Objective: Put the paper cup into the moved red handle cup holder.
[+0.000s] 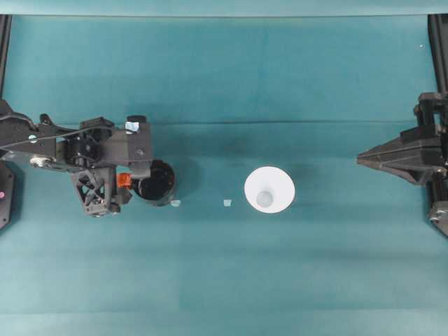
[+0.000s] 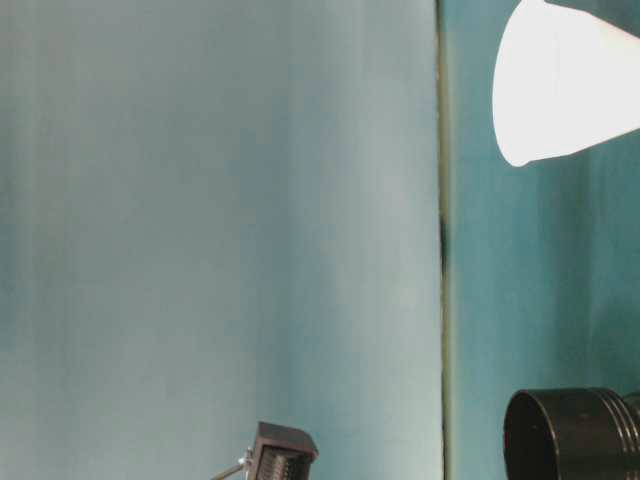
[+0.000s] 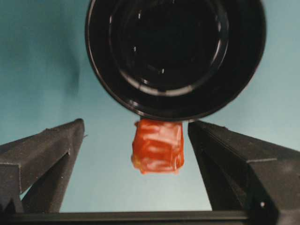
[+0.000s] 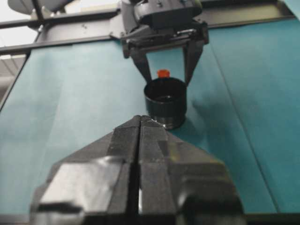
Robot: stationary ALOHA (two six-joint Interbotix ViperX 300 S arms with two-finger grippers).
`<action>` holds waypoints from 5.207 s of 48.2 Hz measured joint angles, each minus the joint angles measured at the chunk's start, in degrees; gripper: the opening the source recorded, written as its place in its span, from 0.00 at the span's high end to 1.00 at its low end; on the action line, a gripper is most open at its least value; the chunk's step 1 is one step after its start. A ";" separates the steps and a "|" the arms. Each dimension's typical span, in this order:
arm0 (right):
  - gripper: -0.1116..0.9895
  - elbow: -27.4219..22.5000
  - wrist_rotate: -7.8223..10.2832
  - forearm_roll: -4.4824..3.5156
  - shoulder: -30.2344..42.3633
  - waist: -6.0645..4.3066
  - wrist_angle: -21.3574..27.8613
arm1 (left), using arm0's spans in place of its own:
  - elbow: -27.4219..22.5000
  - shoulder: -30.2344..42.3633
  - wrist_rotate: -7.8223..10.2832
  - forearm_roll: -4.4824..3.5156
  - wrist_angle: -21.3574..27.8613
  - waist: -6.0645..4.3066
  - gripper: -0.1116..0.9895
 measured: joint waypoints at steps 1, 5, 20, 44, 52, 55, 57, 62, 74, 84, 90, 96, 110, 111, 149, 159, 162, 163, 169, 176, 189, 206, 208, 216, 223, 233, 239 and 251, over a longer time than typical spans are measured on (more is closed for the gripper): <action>1.00 0.00 0.00 0.00 -0.09 0.00 -0.09 | 0.09 0.00 0.00 0.00 0.00 0.00 0.00; 1.00 0.00 0.00 0.00 -0.35 0.00 0.00 | 0.26 0.00 -0.09 0.00 0.09 0.00 0.00; 1.00 0.00 0.00 0.00 -0.53 0.00 0.09 | 0.26 0.00 -0.09 0.00 0.09 0.00 0.00; 1.00 0.00 0.00 0.09 -0.70 0.00 0.09 | 0.18 0.09 -0.09 0.00 -1.23 0.00 0.00; 1.00 0.00 0.00 0.00 -0.70 0.00 0.09 | 0.26 0.00 -0.09 0.00 -1.23 0.00 0.00; 1.00 0.00 0.00 0.00 -0.70 0.00 0.09 | 0.18 0.09 -0.09 0.00 -1.23 -0.09 0.01; 1.00 0.00 0.00 0.00 -0.79 0.00 0.09 | 0.18 0.00 -0.09 0.00 -1.23 0.00 0.02; 1.00 0.00 0.00 0.00 -0.79 0.00 0.18 | 0.18 0.00 -0.09 0.00 -1.23 0.00 0.09; 1.00 0.00 0.00 0.09 -0.79 0.00 1.32 | 0.53 0.00 -0.26 0.00 -1.32 -0.09 0.64; 1.00 0.00 0.00 0.00 -1.14 0.00 2.02 | 0.53 -0.09 0.09 0.00 -1.32 -0.18 0.64; 1.00 0.00 0.00 0.09 -1.41 0.00 2.37 | 0.44 -0.09 -0.09 0.00 -1.41 -0.26 0.64; 1.00 0.00 0.00 0.00 -1.58 0.00 2.72 | 0.44 -0.09 -0.18 0.00 -1.32 -0.26 0.64; 1.00 0.00 0.00 0.09 -1.58 -0.18 2.81 | -1.14 -1.41 -0.09 0.00 -1.23 -0.26 0.64; 1.00 0.00 0.00 0.00 -1.58 -0.18 2.81 | -1.32 -1.85 -0.09 0.00 -1.14 -0.26 0.64; 1.00 0.00 0.00 0.00 -2.20 -1.23 2.81 | -16.00 -15.03 -0.09 0.00 23.03 -2.11 0.64; 1.00 0.00 0.09 0.00 -2.20 -1.32 2.81 | -21.18 -7.03 -0.26 0.00 23.12 -2.72 0.64; 1.00 0.00 0.00 0.00 -2.29 -1.41 2.81 | -22.76 -4.39 0.09 0.00 23.03 -2.99 0.64; 1.00 0.00 0.00 0.09 -2.29 -1.41 2.81 | -23.29 -3.60 0.09 0.00 23.12 -3.16 0.64; 1.00 0.00 0.00 0.00 -2.37 -1.41 2.81 | -26.02 1.14 0.26 0.00 22.94 -4.13 0.64; 1.00 0.00 0.00 0.09 -2.46 -1.41 2.81 | -27.60 4.92 2.29 0.00 21.71 -5.10 0.64; 1.00 0.00 0.00 0.09 -2.55 -1.49 2.81 | -27.95 9.49 2.90 0.00 19.07 -5.45 0.64; 1.00 0.00 0.00 0.09 -2.55 -1.49 2.81 | -28.04 13.89 3.08 0.00 14.24 -5.45 0.64; 1.00 0.00 0.00 0.00 -2.64 -1.49 2.81 | -28.04 14.24 3.08 0.00 14.06 -5.45 0.64; 1.00 0.00 0.00 0.00 -2.64 -1.49 2.81 | -28.04 15.21 3.60 0.00 12.66 -5.36 0.64; 1.00 0.00 0.00 0.09 -2.64 -1.49 2.81 | -27.77 16.26 3.78 0.00 11.25 -5.10 0.64; 1.00 0.00 0.00 0.00 -2.55 -1.49 2.81 | -26.98 17.58 3.60 0.00 9.67 -5.01 0.64; 1.00 0.00 0.00 0.00 -2.64 -1.49 2.81 | -26.10 17.75 3.60 0.09 8.79 -5.01 0.64; 1.00 0.00 0.00 0.09 -2.64 -1.49 2.72 | -23.38 17.75 3.69 0.00 5.71 -4.66 0.64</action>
